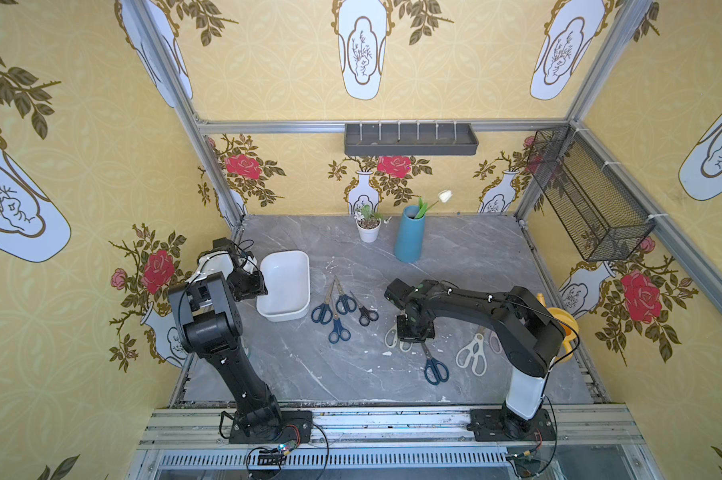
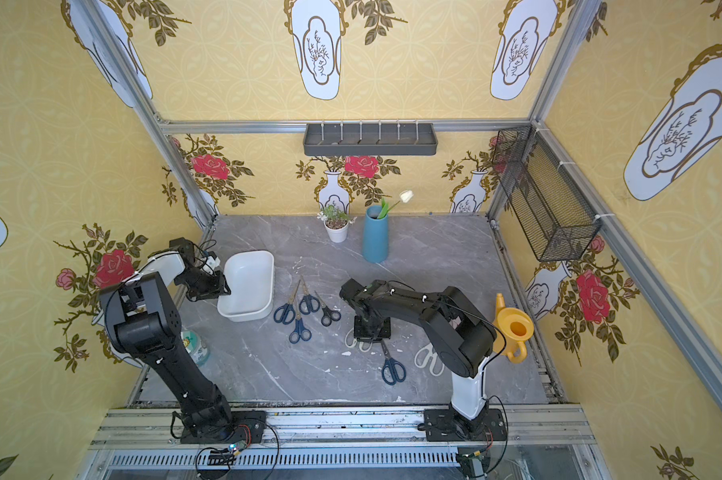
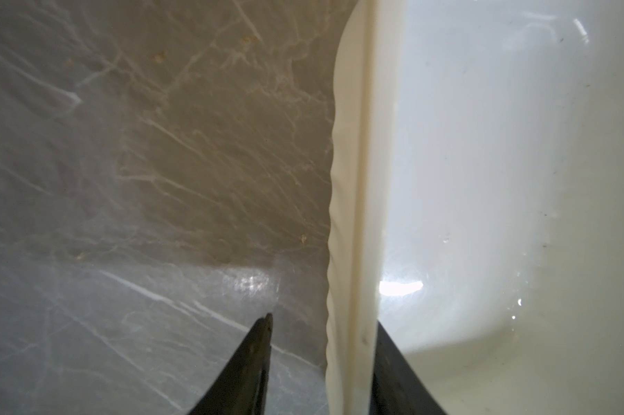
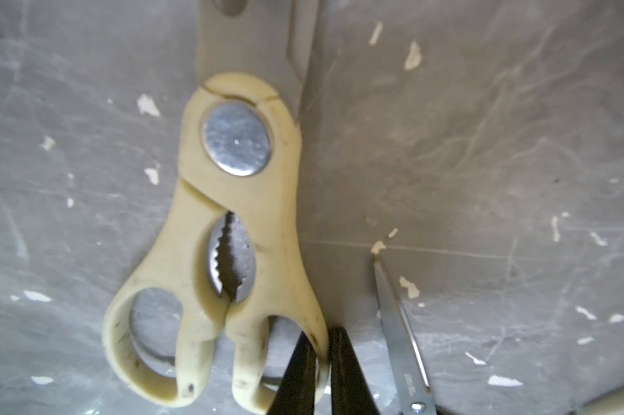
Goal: Put the scissors into the storage box
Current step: Pick up the scissors from the center of the board.
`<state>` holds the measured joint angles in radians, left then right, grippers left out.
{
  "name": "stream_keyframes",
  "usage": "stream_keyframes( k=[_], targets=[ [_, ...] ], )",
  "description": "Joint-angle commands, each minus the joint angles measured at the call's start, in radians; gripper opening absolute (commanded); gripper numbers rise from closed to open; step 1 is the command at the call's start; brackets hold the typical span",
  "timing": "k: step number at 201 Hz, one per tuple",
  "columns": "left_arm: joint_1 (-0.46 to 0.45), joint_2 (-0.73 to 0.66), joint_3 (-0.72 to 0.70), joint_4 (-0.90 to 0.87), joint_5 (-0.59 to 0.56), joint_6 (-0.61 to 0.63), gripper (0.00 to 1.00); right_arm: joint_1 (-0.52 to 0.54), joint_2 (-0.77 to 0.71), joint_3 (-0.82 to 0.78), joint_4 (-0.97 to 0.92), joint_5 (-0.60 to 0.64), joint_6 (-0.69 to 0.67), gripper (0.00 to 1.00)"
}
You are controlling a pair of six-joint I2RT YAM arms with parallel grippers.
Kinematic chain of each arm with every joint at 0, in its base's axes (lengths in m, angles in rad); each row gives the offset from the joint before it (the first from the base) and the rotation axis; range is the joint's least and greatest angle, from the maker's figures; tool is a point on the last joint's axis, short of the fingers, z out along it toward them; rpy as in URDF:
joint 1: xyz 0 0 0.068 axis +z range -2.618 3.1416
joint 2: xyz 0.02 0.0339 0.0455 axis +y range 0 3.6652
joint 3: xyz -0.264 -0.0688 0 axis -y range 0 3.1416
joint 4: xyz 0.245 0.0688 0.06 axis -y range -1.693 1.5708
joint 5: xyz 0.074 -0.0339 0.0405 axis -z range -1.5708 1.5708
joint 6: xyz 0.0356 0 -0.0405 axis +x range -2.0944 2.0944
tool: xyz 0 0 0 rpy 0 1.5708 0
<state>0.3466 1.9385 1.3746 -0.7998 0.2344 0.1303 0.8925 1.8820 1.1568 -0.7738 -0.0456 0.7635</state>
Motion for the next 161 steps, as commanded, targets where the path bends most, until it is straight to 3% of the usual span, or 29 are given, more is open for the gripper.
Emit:
stream_keyframes(
  k=[1, 49, 115, 138, 161],
  targets=[
    [0.0, 0.013, -0.013, 0.015, -0.008, 0.013, 0.44, 0.001, 0.039, -0.015, 0.039, 0.004, -0.016, 0.15],
    [0.0, 0.016, -0.034, 0.034, -0.006, 0.023, 0.28, 0.012, -0.007, 0.043, -0.013, 0.011, -0.044, 0.0],
    [0.001, 0.023, -0.017, 0.039, -0.006, 0.023, 0.15, 0.004, -0.192, 0.089, -0.13, 0.048, -0.026, 0.0],
    [-0.001, 0.006, 0.01, -0.007, 0.024, 0.012, 0.0, -0.008, -0.259, 0.048, -0.129, 0.077, 0.01, 0.0],
    [-0.013, -0.057, 0.05, -0.093, 0.076, -0.044, 0.0, -0.032, -0.327, 0.006, -0.114, 0.106, 0.062, 0.0]
  ],
)
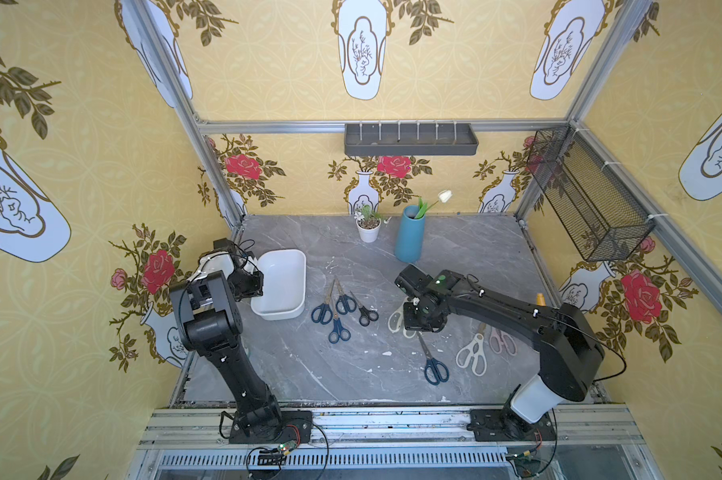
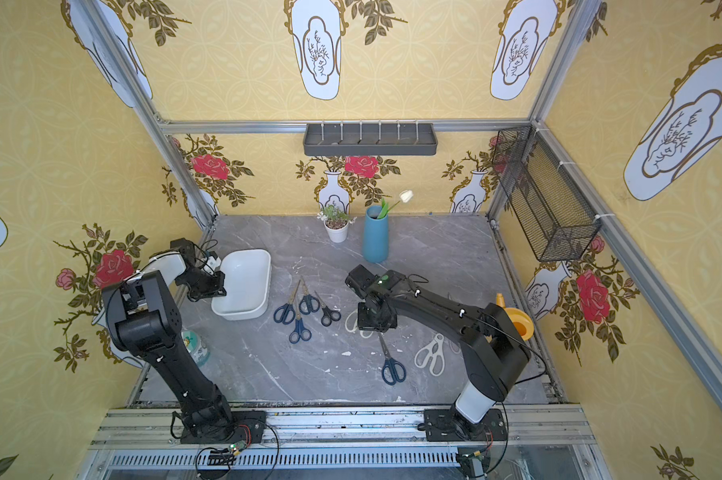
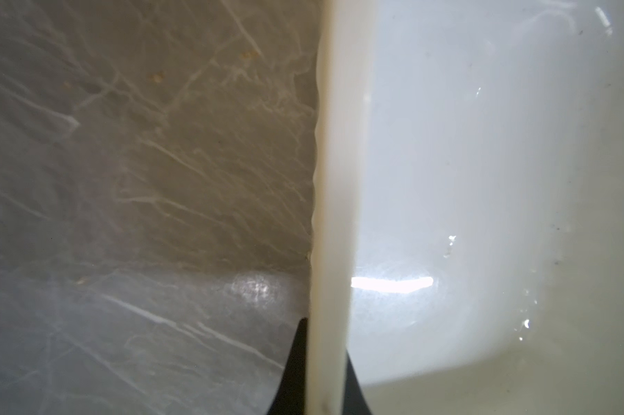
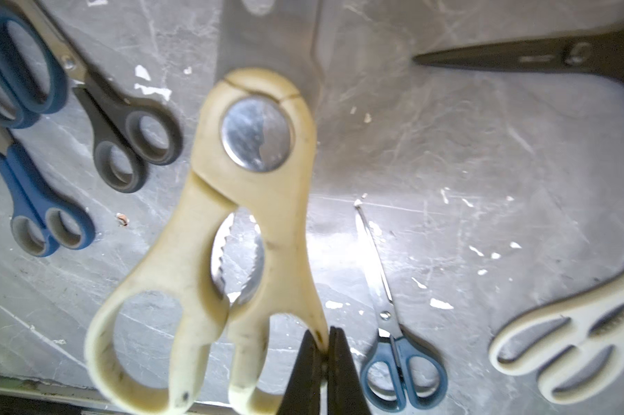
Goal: Put the scissors into the storage box
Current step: Pick up the scissors from the center of the board, then place the storage box at the center of the board.
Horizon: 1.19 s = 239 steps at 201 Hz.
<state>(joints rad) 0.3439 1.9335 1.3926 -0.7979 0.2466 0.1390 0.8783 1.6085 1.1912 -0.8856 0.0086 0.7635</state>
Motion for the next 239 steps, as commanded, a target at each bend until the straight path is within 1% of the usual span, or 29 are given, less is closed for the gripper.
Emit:
stream_keyframes(
  k=[1, 23, 38, 47, 62, 69, 80, 98, 114, 128, 132, 134, 137, 146, 154, 188, 210, 239],
  targets=[
    [-0.011, -0.058, 0.033, -0.099, 0.064, -0.057, 0.0, -0.02, -0.056, -0.03, -0.002, 0.052, 0.065, 0.0],
    [-0.056, -0.156, 0.066, -0.2, 0.066, -0.121, 0.0, -0.055, -0.117, -0.04, 0.017, 0.071, 0.092, 0.0],
    [-0.119, -0.247, 0.059, -0.24, 0.07, -0.177, 0.0, -0.088, -0.153, -0.05, 0.025, 0.069, 0.095, 0.0],
    [-0.182, -0.306, 0.04, -0.242, 0.003, -0.242, 0.0, -0.108, -0.173, -0.057, 0.022, 0.07, 0.092, 0.0],
    [-0.33, -0.381, 0.016, -0.252, -0.084, -0.318, 0.0, -0.144, -0.211, -0.074, 0.013, 0.056, 0.067, 0.0],
    [-0.393, -0.407, 0.0, -0.243, -0.087, -0.357, 0.0, -0.159, -0.231, -0.082, 0.004, 0.051, 0.057, 0.0],
    [-0.482, -0.424, -0.019, -0.222, -0.061, -0.426, 0.0, -0.192, -0.265, -0.097, -0.01, 0.031, 0.03, 0.0],
    [-0.607, -0.374, -0.012, -0.209, -0.022, -0.523, 0.0, -0.242, -0.321, -0.109, -0.047, 0.007, -0.013, 0.0],
    [-0.696, -0.317, 0.0, -0.168, 0.004, -0.603, 0.0, -0.294, -0.362, -0.109, -0.095, -0.004, -0.048, 0.0],
    [-0.769, -0.271, 0.029, -0.117, -0.03, -0.65, 0.0, -0.33, -0.394, -0.102, -0.14, -0.004, -0.065, 0.0],
    [-0.775, -0.256, 0.037, -0.102, -0.045, -0.659, 0.0, -0.338, -0.402, -0.1, -0.15, -0.001, -0.067, 0.0],
    [-0.803, -0.246, 0.043, -0.096, -0.052, -0.664, 0.0, -0.342, -0.407, -0.099, -0.155, -0.002, -0.067, 0.0],
    [-0.821, -0.234, 0.05, -0.087, -0.067, -0.67, 0.0, -0.347, -0.414, -0.098, -0.159, -0.001, -0.068, 0.0],
    [-0.854, -0.193, 0.074, -0.062, -0.097, -0.683, 0.0, -0.357, -0.433, -0.097, -0.167, -0.012, -0.073, 0.0],
    [-0.875, -0.156, 0.089, -0.045, -0.121, -0.703, 0.0, -0.36, -0.447, -0.098, -0.176, -0.017, -0.068, 0.0],
    [-0.93, -0.015, 0.141, 0.028, -0.127, -0.808, 0.0, -0.362, -0.486, -0.113, -0.179, -0.064, -0.052, 0.0],
    [-0.954, 0.061, 0.184, 0.044, -0.15, -0.819, 0.0, -0.362, -0.501, -0.104, -0.184, -0.076, -0.049, 0.0],
    [-0.98, 0.108, 0.196, 0.051, -0.142, -0.814, 0.0, -0.363, -0.513, -0.105, -0.181, -0.108, -0.051, 0.0]
  ],
)
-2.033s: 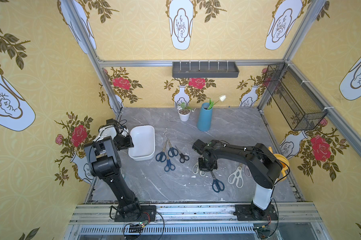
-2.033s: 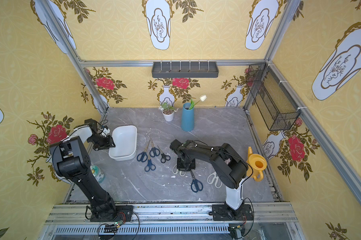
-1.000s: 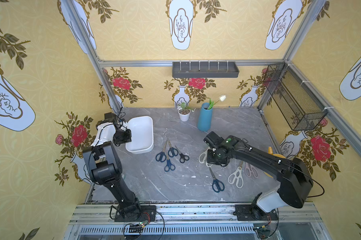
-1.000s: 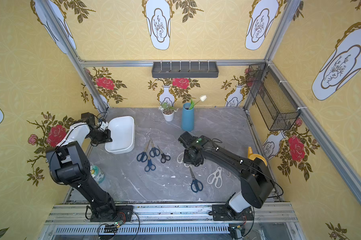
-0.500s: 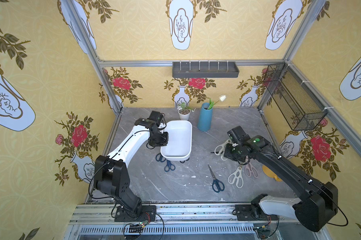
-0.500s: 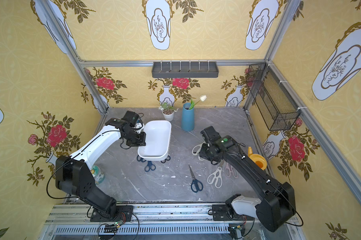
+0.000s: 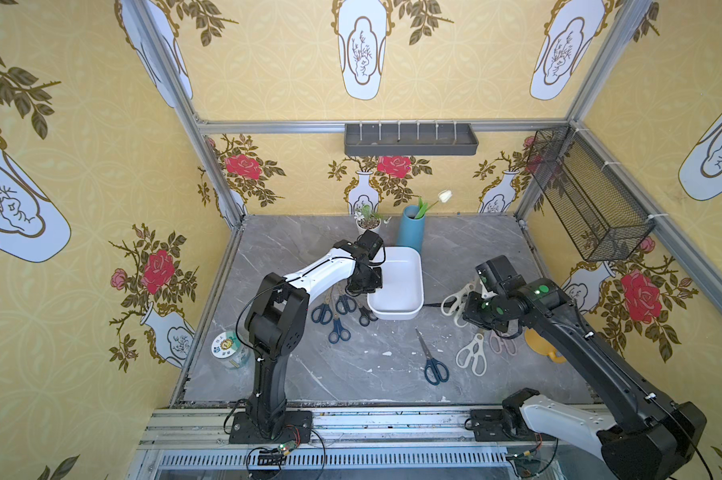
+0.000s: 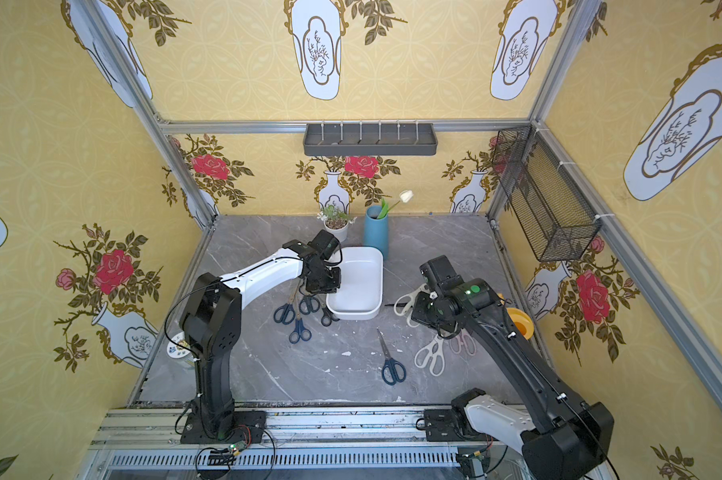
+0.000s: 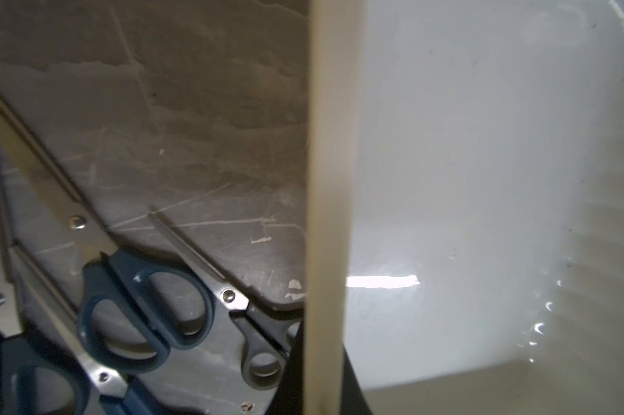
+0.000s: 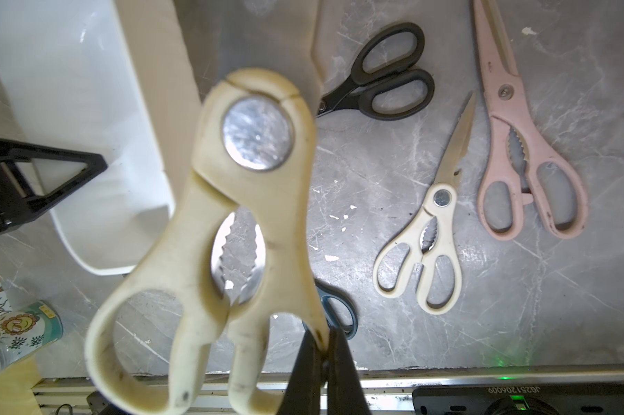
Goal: Put the scissors into the storage box
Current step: Place the storage box at the center of the board, then place the scissors in the storage box.
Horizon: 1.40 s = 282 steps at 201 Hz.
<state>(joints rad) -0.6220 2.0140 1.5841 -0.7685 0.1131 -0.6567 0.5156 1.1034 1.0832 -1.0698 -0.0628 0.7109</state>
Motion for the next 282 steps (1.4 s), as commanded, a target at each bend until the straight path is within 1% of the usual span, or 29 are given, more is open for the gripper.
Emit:
stream_keyframes(
  k=[1, 34, 50, 74, 83, 87, 95, 110, 130, 138, 151, 161, 174, 183, 188, 201, 213, 226, 242, 248, 253, 267, 277, 282],
  targets=[
    [-0.015, 0.028, 0.004, 0.022, -0.008, -0.019, 0.0, 0.0, -0.008, 0.004, 0.003, -0.038, 0.002, 0.0],
    [-0.046, 0.046, -0.029, 0.05, -0.023, -0.006, 0.0, 0.0, -0.002, 0.008, 0.0, -0.045, -0.012, 0.0],
    [-0.053, 0.066, -0.03, 0.067, -0.04, 0.006, 0.04, 0.0, 0.012, 0.018, 0.017, -0.075, -0.043, 0.0],
    [-0.057, 0.108, -0.005, 0.072, -0.025, 0.009, 0.07, 0.003, 0.09, 0.063, 0.049, -0.137, -0.121, 0.0],
    [-0.058, 0.115, 0.004, 0.074, -0.018, 0.01, 0.1, 0.004, 0.134, 0.086, 0.067, -0.138, -0.153, 0.0],
    [-0.059, 0.115, 0.005, 0.075, -0.014, 0.012, 0.13, 0.004, 0.155, 0.097, 0.078, -0.137, -0.169, 0.0],
    [-0.059, 0.113, 0.012, 0.076, -0.008, 0.022, 0.22, 0.004, 0.201, 0.118, 0.104, -0.127, -0.196, 0.0],
    [-0.058, 0.081, 0.027, 0.065, 0.007, 0.055, 0.46, 0.003, 0.315, 0.169, 0.142, -0.106, -0.255, 0.0],
    [-0.049, -0.038, 0.024, 0.052, 0.027, 0.11, 0.7, 0.009, 0.479, 0.251, 0.18, -0.106, -0.307, 0.0],
    [-0.042, -0.098, 0.006, 0.049, 0.015, 0.139, 0.74, 0.014, 0.541, 0.28, 0.196, -0.107, -0.326, 0.0],
    [-0.006, -0.205, -0.061, 0.057, 0.019, 0.172, 0.77, 0.028, 0.633, 0.325, 0.23, -0.105, -0.355, 0.0],
    [0.046, -0.284, -0.134, 0.07, 0.041, 0.191, 0.86, 0.041, 0.705, 0.363, 0.246, -0.097, -0.373, 0.0],
    [0.126, -0.372, -0.23, 0.084, 0.08, 0.229, 0.9, 0.061, 0.808, 0.426, 0.243, -0.082, -0.397, 0.0],
    [0.175, -0.422, -0.281, 0.089, 0.086, 0.262, 0.9, 0.077, 0.863, 0.468, 0.231, -0.086, -0.417, 0.0],
    [0.227, -0.452, -0.312, 0.093, 0.088, 0.279, 0.9, 0.088, 0.892, 0.493, 0.221, -0.079, -0.425, 0.0],
    [0.305, -0.513, -0.373, 0.088, 0.094, 0.32, 0.9, 0.113, 0.962, 0.545, 0.195, -0.062, -0.447, 0.0],
    [0.358, -0.552, -0.413, 0.073, 0.073, 0.345, 0.89, 0.128, 1.01, 0.571, 0.186, -0.046, -0.45, 0.0],
    [0.393, -0.585, -0.453, 0.058, 0.044, 0.348, 0.88, 0.134, 1.045, 0.585, 0.186, -0.035, -0.447, 0.0],
    [0.408, -0.619, -0.514, 0.044, 0.017, 0.327, 0.85, 0.141, 1.063, 0.594, 0.186, -0.024, -0.443, 0.06],
    [0.409, -0.626, -0.54, 0.044, 0.016, 0.319, 0.83, 0.142, 1.067, 0.596, 0.189, -0.022, -0.442, 0.1],
    [0.408, -0.629, -0.56, 0.044, 0.021, 0.307, 0.81, 0.143, 1.068, 0.6, 0.187, -0.017, -0.442, 0.14],
    [0.409, -0.628, -0.615, 0.06, 0.053, 0.301, 0.74, 0.145, 1.073, 0.619, 0.18, -0.009, -0.444, 0.2],
    [0.408, -0.617, -0.645, 0.08, 0.057, 0.314, 0.69, 0.147, 1.072, 0.646, 0.159, 0.002, -0.445, 0.29],
    [0.409, -0.606, -0.654, 0.091, 0.048, 0.329, 0.67, 0.15, 1.067, 0.662, 0.15, 0.004, -0.445, 0.31]
  ],
)
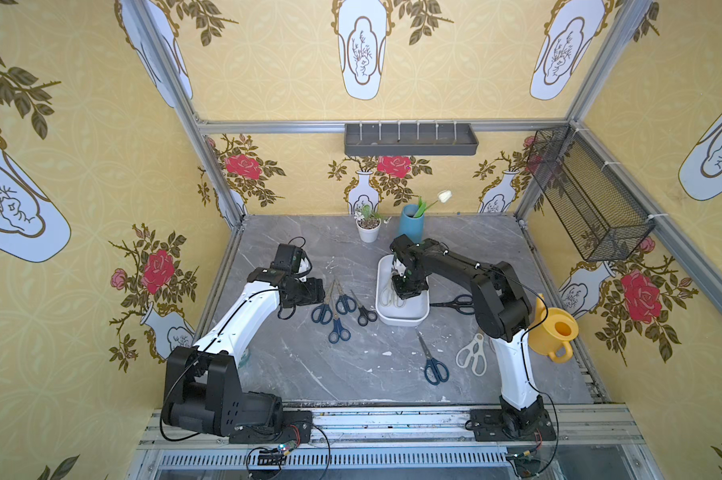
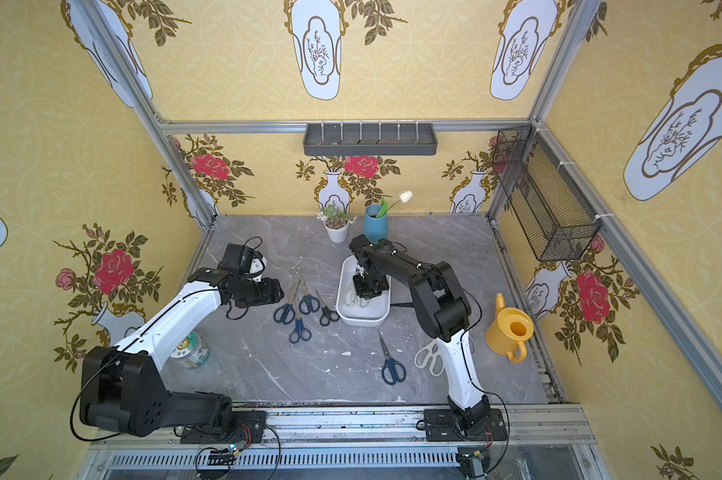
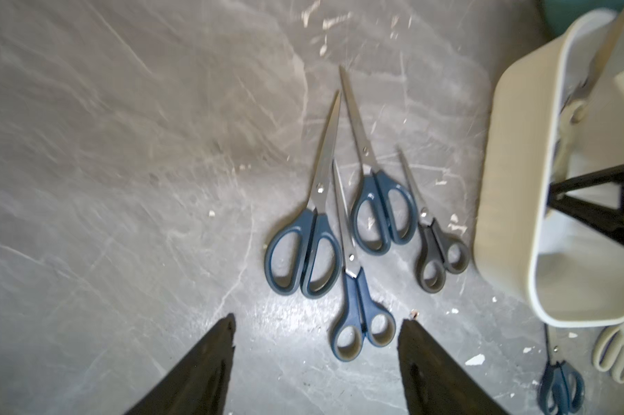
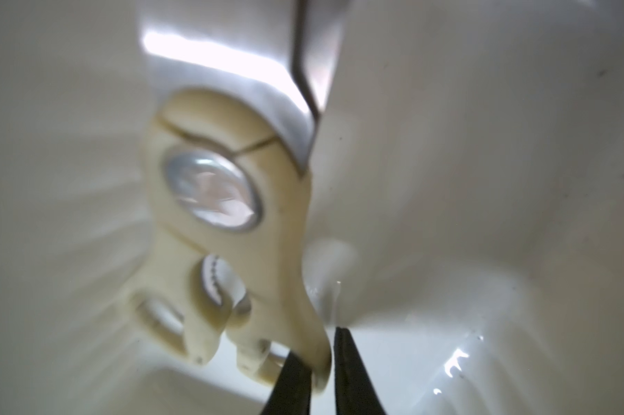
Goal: Put the scissors into the storage box
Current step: Place the scissors in the storage box, then adjust the scissors in the storage box.
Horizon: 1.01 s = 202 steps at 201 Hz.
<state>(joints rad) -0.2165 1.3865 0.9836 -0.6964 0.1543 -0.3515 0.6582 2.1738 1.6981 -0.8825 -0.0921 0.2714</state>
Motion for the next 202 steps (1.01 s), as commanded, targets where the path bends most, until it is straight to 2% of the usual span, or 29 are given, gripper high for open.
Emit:
stream_keyframes(
  k=[1, 27, 48, 67, 94, 109, 139, 178, 202],
  targets=[
    [0.003, 0.024, -0.055, 0.02, 0.005, 0.028, 0.66, 0.007, -0.005, 0.049, -0.039, 0.034, -0.006, 0.32],
    [0.002, 0.12, -0.02, 0.019, -0.068, 0.209, 0.58, 0.026, -0.091, 0.085, -0.075, 0.037, 0.006, 0.45],
    [0.006, 0.174, 0.027, -0.011, -0.095, 0.336, 0.56, 0.034, -0.232, 0.02, -0.047, 0.022, 0.052, 0.48],
    [0.025, 0.195, 0.036, -0.018, -0.027, 0.376, 0.53, 0.019, -0.375, -0.087, 0.001, 0.031, 0.126, 0.52],
    [0.033, 0.25, 0.046, 0.006, -0.025, 0.371, 0.48, -0.002, -0.518, -0.226, 0.102, 0.004, 0.204, 0.51],
    [0.043, 0.274, 0.055, 0.02, -0.028, 0.357, 0.48, 0.008, -0.474, -0.229, 0.13, -0.024, 0.224, 0.5],
    [0.046, 0.273, 0.068, 0.027, -0.013, 0.338, 0.48, 0.008, -0.35, -0.197, 0.199, 0.054, 0.259, 0.49],
    [0.046, 0.281, 0.059, 0.028, -0.032, 0.343, 0.48, -0.008, -0.169, -0.127, 0.145, 0.055, 0.146, 0.4],
    [0.046, 0.278, 0.058, 0.033, -0.038, 0.341, 0.47, 0.004, -0.099, -0.078, 0.124, 0.035, 0.097, 0.38]
  ],
)
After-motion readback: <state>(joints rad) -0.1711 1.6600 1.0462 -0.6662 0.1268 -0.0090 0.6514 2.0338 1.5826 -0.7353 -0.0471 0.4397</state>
